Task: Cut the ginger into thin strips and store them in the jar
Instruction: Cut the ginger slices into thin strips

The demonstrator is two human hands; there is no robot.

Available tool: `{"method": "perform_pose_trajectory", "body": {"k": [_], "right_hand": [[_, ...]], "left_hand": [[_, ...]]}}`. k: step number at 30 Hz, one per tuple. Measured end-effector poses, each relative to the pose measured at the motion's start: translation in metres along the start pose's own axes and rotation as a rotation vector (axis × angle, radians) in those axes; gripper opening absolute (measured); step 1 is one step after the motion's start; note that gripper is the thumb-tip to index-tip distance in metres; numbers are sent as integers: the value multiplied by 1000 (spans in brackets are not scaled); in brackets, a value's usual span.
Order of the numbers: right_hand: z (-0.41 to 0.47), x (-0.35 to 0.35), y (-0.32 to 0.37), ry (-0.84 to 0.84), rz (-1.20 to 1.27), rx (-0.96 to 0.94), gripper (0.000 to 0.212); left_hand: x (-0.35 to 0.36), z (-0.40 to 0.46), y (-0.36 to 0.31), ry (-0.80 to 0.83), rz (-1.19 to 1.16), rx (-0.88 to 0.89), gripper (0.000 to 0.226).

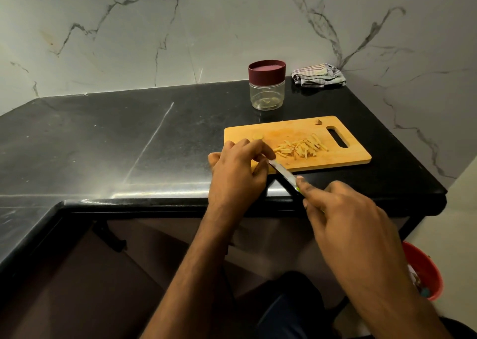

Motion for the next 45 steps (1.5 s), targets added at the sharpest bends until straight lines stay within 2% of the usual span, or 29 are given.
{"method": "perform_pose_trajectory", "body": {"k": [5,8,12,15,20,33,40,45], "right_hand": [[0,5,-3,13,-24,9,43],[0,2,-2,1,-5,-1,43],[-1,4,-3,-22,41,-10,44],[-1,4,-3,-52,105,-19,43],[-4,2,2,-96,212,-42,45],[8,8,8,25,203,-43,39],[-4,-3,-2,14,5,0,45],[-1,2,-2,25,-20,-2,47]], "left_hand": [[4,-1,-3,49,125,39,27],[5,-2,-6,65,189,65,41],[4,1,1,29,26,2,56],[1,1,7,-7,-122,-53,51],[1,1,8,-12,-158,-68,42],[1,2,8,3,-172,-83,40],[0,-3,-3,-5,0,29,22],[1,-3,-6,63,109,44,28]]}}
Point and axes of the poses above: each hand's wrist, its own z-axis towards the middle knuckle, its own x-axis out of the palm, y = z × x, the point moved 5 cm from there along z, towards the middle knuckle, and after that the axes turned 13 degrees about -x, right-handed, at the moved point
